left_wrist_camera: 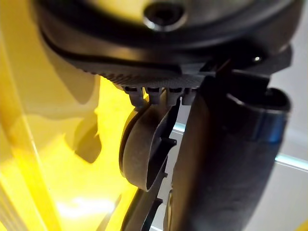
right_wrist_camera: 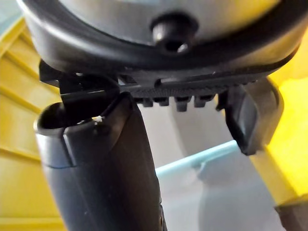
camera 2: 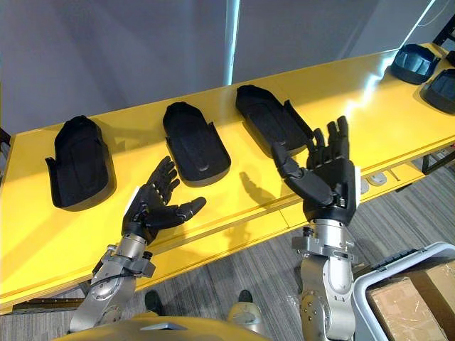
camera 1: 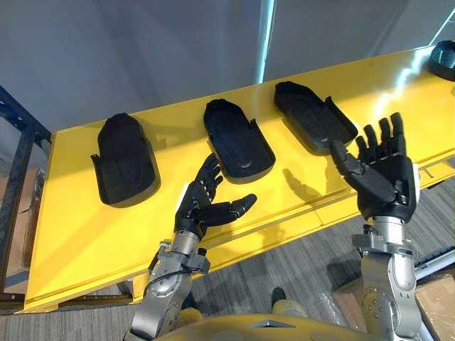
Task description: Walk over and take three plastic housings, then place them on the shelf
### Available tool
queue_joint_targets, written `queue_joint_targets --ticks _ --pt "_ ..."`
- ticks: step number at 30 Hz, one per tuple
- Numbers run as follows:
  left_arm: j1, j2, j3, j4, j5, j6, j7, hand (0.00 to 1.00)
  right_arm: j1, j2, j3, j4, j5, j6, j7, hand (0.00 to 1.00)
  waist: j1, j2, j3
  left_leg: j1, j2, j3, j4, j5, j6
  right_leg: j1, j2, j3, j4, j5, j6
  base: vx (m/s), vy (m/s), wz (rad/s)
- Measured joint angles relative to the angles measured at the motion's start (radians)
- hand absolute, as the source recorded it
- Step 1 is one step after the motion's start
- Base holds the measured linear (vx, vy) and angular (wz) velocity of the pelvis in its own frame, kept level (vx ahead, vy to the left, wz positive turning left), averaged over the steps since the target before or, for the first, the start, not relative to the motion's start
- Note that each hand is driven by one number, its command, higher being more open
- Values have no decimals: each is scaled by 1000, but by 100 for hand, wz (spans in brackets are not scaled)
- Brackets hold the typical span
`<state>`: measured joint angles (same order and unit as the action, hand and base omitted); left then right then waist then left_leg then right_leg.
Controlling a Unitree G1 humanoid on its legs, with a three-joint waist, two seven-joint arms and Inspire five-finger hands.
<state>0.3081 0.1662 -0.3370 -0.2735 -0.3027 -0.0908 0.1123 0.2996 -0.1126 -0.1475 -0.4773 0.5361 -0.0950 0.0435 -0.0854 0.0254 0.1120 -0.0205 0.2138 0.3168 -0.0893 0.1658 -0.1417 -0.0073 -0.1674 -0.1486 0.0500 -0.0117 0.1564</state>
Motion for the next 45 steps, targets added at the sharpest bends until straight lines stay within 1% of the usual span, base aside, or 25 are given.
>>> queue_joint_targets --ticks 4,9,11,12,14,15,18,22,27,29,31,35,37,45 --pt "5 0 2 2 0 -2 10 100 4 -10 50 12 -2 62 40 100 2 -2 -1 3 0 -12 0 0 0 13 0 -11 -2 0 0 -2 -2 6" --pt "17 -2 25 2 -1 -52 8 100 14 -35 109 76 -18 93 60 100 10 -5 -3 2 0 -26 0 1 2 24 0 -26 -3 0 0 -5 -3 10" --pt "17 -2 39 -1 -5 -91 1 100 32 -41 123 101 -18 114 59 100 14 -6 -5 -1 0 -34 0 2 2 27 0 -37 -3 -1 0 -12 -4 10" --pt "17 -2 40 -2 -6 -100 -2 100 39 -41 125 106 -18 120 60 100 16 -6 -6 -2 0 -36 0 2 3 27 0 -39 -3 -1 0 -11 -3 6" --pt "17 -2 41 -4 -9 -114 -10 100 48 -41 135 139 -17 151 58 100 19 -9 -12 -3 0 -37 0 3 3 27 0 -40 -3 -1 0 0 0 0" --pt "18 -2 39 -4 -10 -119 -12 100 53 -40 145 158 -17 153 57 100 21 -11 -21 -4 0 -37 0 2 3 27 0 -40 -3 -1 0 0 0 0" --pt "21 -2 37 -10 -12 -122 -26 100 56 -41 158 169 -15 153 57 100 22 -16 -46 -3 0 -38 0 2 3 27 0 -40 -4 -1 -1 0 0 0" --pt "21 -1 38 -12 -23 -129 -31 100 49 -41 172 211 -5 141 58 100 23 -19 -59 -1 0 -38 0 3 3 29 0 -41 -3 -2 -2 0 0 0" --pt "21 -2 38 -13 -46 -133 -59 100 32 -41 181 279 1 88 76 100 26 -18 -64 8 0 -40 0 3 4 39 0 -42 -3 -10 -6 0 0 0" --pt "21 -2 38 -17 -56 -151 -83 100 25 -41 189 306 1 60 79 100 26 -18 -65 11 0 -43 0 4 4 44 0 -46 -4 -11 -6 0 0 0" --pt "21 -1 37 -43 -84 -152 -104 100 19 -41 194 323 0 41 80 100 26 -18 -65 10 0 -46 0 5 4 44 0 -48 -3 -11 -6 -2 -2 2" --pt "16 -1 36 -89 -115 -184 -146 100 -9 -43 201 356 -17 24 79 100 27 -17 -65 10 0 -53 0 8 4 45 1 -51 -2 -10 -6 0 0 0" --pt "12 -1 37 -90 -118 -197 -152 100 -18 -47 204 358 -18 23 79 100 28 -17 -65 9 0 -57 0 9 4 47 1 -55 -2 -11 -7 -3 -5 4" --pt "12 1 36 -89 -120 -197 -165 100 -84 -89 210 403 -20 24 77 100 32 -15 -65 -1 0 -78 0 17 5 50 3 -70 -1 -9 -12 -3 -5 7"
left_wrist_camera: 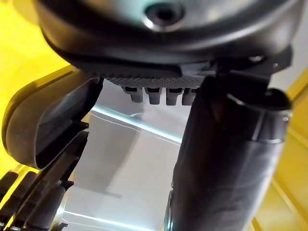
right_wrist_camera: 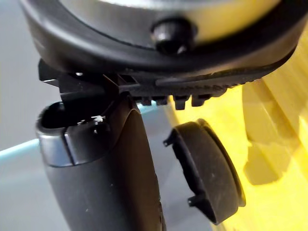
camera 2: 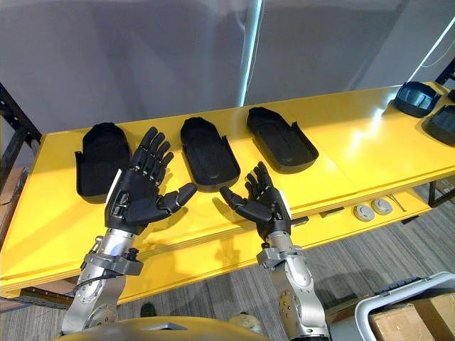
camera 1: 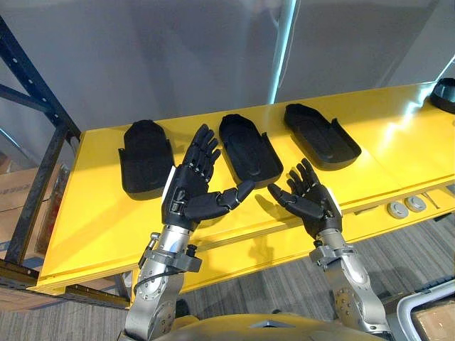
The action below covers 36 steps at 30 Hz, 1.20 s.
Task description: Walk over and take three plastic housings, then place them on the shelf
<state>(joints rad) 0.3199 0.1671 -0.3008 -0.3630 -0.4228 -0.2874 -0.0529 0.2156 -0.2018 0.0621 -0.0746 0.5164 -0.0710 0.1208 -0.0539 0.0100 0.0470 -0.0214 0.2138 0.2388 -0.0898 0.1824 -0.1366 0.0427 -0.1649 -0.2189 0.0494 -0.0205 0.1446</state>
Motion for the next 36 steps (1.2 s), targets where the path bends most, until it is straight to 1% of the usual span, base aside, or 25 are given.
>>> queue_joint_targets --ticks 10,12,18,21,25,27,29,31,33,35,36 --pt "-6 1 1 0 0 0 -11 100 -60 0 2 21 -5 23 1 100 26 8 4 -5 0 -18 0 5 0 12 1 -25 -1 -2 -4 4 -8 6" --pt "-6 1 1 0 0 0 -15 100 -77 0 3 27 -41 32 2 100 26 7 5 -5 0 -18 0 5 0 13 1 -25 -1 -2 -4 0 0 0" --pt "-6 1 1 1 1 0 -19 100 -80 0 3 27 -46 37 3 100 26 6 5 -5 0 -18 0 5 0 13 2 -25 -1 -2 -4 0 0 0" --pt "-6 1 1 1 3 0 -18 100 -83 0 2 26 -93 37 -4 100 26 6 6 -4 0 -18 0 5 -1 14 2 -25 -1 -2 -3 0 0 0" --pt "-6 1 3 1 12 -2 13 100 -86 0 -8 -4 -171 35 -58 100 27 5 7 -5 0 -22 0 5 -1 17 2 -27 -1 -2 -3 0 -2 1" --pt "-6 1 5 1 14 -22 48 100 -86 0 -29 -65 -223 33 -89 100 28 5 14 -6 0 -26 0 5 -2 19 2 -31 -2 -2 -3 -1 -10 6" --pt "-6 -3 31 -6 35 -52 110 100 -89 0 -67 -183 -312 -16 -129 100 28 5 19 -11 0 -34 0 5 -2 20 2 -41 -3 -3 -1 3 -13 8" --pt "-5 -5 62 -26 36 -67 154 100 -102 0 -90 -252 -343 -55 -134 100 26 1 23 -13 0 -43 0 6 -2 25 4 -49 -4 -2 0 14 -15 13" --pt "-6 -14 138 -82 40 -100 226 100 -154 -17 -96 -334 -355 -114 -119 100 28 -6 25 -14 0 -61 0 7 -3 37 5 -68 -4 -2 1 26 -28 20" --pt "-7 -13 170 -105 41 -118 253 100 -185 -41 -85 -341 -354 -131 -96 100 29 -7 25 -15 -2 -72 0 7 -3 45 5 -79 -4 -5 2 19 -21 20" --pt "-13 -15 195 -123 43 -137 278 100 -212 -65 -61 -341 -355 -131 -61 100 41 -7 25 -14 -4 -83 0 8 -3 53 4 -90 -3 -9 2 15 -23 25"
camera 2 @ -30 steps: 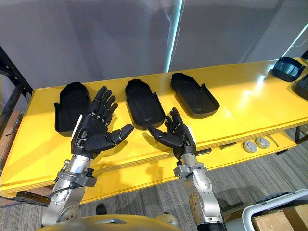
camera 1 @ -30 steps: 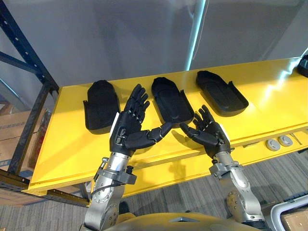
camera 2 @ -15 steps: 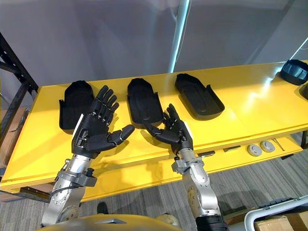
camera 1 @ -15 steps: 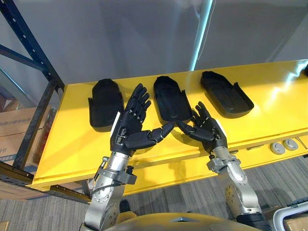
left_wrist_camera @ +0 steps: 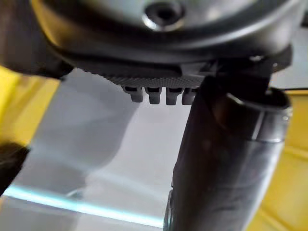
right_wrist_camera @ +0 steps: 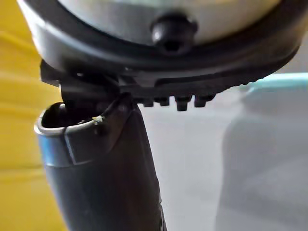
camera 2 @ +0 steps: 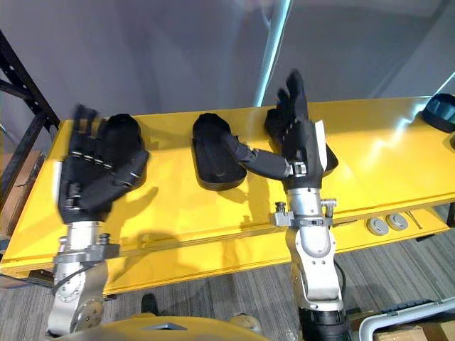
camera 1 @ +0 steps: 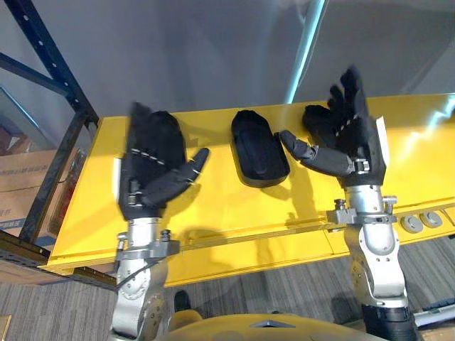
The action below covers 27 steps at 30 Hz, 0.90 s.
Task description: Walk over and take three plastic housings, then place them on the shelf
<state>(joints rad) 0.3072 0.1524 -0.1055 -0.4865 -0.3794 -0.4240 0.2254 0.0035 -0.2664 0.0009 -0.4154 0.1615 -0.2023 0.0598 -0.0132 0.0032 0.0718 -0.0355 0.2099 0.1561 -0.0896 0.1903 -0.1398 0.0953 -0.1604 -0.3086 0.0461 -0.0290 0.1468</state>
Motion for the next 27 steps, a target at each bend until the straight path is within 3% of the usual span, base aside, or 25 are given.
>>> queue_joint_targets --ticks 6,11,18,27 --pt "-24 -31 67 -26 77 -42 104 100 -116 -80 155 115 -38 63 139 100 57 -1 0 -8 -13 -66 0 11 3 43 -2 -65 3 -15 2 -8 -25 35" --pt "-21 -40 157 -26 77 -78 196 100 -255 -130 227 345 -37 110 212 100 104 -9 5 -14 -22 -114 -1 11 5 72 -2 -115 4 -27 0 -44 -27 27" --pt "-19 -56 194 -26 78 -99 187 100 -404 -157 278 490 -38 109 247 100 135 -27 17 -29 -27 -143 -1 18 13 83 0 -148 3 -31 -2 -22 -13 14" --pt "-19 -58 190 -26 76 -99 154 100 -422 -178 307 637 -39 127 315 100 146 -31 22 -44 -33 -169 -1 28 17 86 1 -176 5 -34 3 4 -18 10"
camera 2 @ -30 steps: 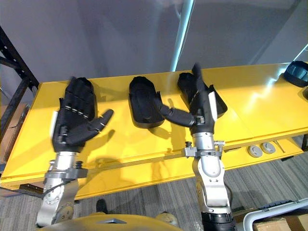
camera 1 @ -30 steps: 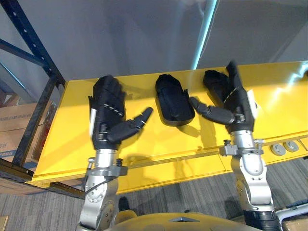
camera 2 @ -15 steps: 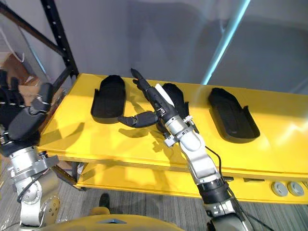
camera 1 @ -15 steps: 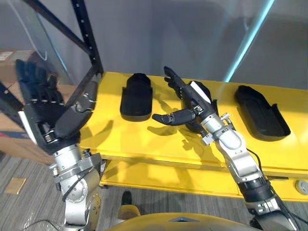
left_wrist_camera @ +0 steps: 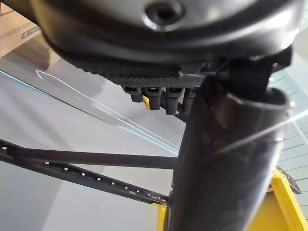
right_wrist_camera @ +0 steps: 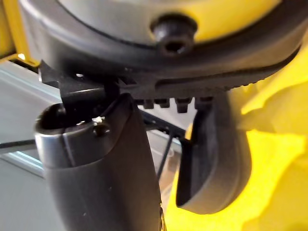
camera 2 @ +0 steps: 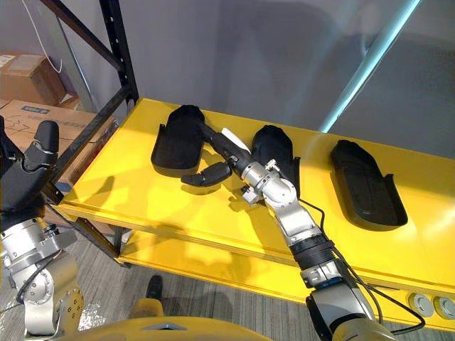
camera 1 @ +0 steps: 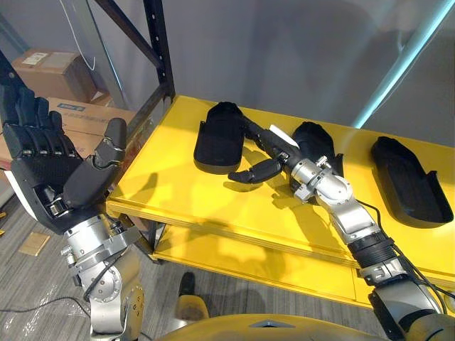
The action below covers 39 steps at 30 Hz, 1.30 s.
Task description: Walk over and take three plastic housings, then place them on the shelf
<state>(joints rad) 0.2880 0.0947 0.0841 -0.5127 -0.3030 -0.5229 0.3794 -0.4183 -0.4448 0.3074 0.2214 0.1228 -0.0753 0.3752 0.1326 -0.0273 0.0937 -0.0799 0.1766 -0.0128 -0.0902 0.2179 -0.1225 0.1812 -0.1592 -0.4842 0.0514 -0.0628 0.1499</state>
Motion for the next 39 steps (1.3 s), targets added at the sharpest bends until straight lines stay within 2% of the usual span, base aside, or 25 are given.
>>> queue_joint_targets --ticks 4,10,13,18,22,28,35,39 --pt "0 -1 -3 1 0 0 -16 100 -46 -29 38 29 -1 3 64 100 -1 2 25 2 2 -2 0 2 -3 2 2 -1 2 -1 0 -18 -5 0" --pt "0 0 -27 5 0 1 -21 100 -90 -32 81 74 1 4 160 100 1 1 26 2 4 -2 0 1 -2 2 4 0 2 -1 -1 -7 -2 0" --pt "0 0 -36 24 -6 14 -91 100 -114 -33 108 87 1 0 210 100 2 -1 27 2 4 -2 0 1 -2 2 4 0 2 -1 -1 0 0 0" --pt "2 14 -57 44 -44 80 -293 100 -149 -63 139 90 1 -7 238 100 3 -3 33 2 4 -2 0 1 -1 1 3 0 2 -4 -6 0 0 0" --pt "23 65 -79 44 -44 93 -354 100 -149 -81 142 86 -1 -41 234 100 -1 1 44 2 4 2 0 1 -1 -1 3 3 2 -3 -5 -3 -3 -2" --pt "38 69 -71 44 -66 93 -358 100 -149 -159 136 -5 -72 -32 207 100 3 2 45 2 4 3 0 4 -6 -1 2 4 2 -1 -1 0 0 0" --pt "39 69 -67 44 -67 93 -358 100 -149 -232 94 -163 -79 89 215 100 -1 5 48 7 7 11 0 -2 -5 -7 2 15 11 -1 -1 0 0 -4" --pt "44 70 -67 44 -67 93 -357 100 -149 -259 91 -205 -65 90 210 100 -3 6 48 17 8 23 0 -3 -3 -7 -2 27 15 -2 0 -8 -3 -8"
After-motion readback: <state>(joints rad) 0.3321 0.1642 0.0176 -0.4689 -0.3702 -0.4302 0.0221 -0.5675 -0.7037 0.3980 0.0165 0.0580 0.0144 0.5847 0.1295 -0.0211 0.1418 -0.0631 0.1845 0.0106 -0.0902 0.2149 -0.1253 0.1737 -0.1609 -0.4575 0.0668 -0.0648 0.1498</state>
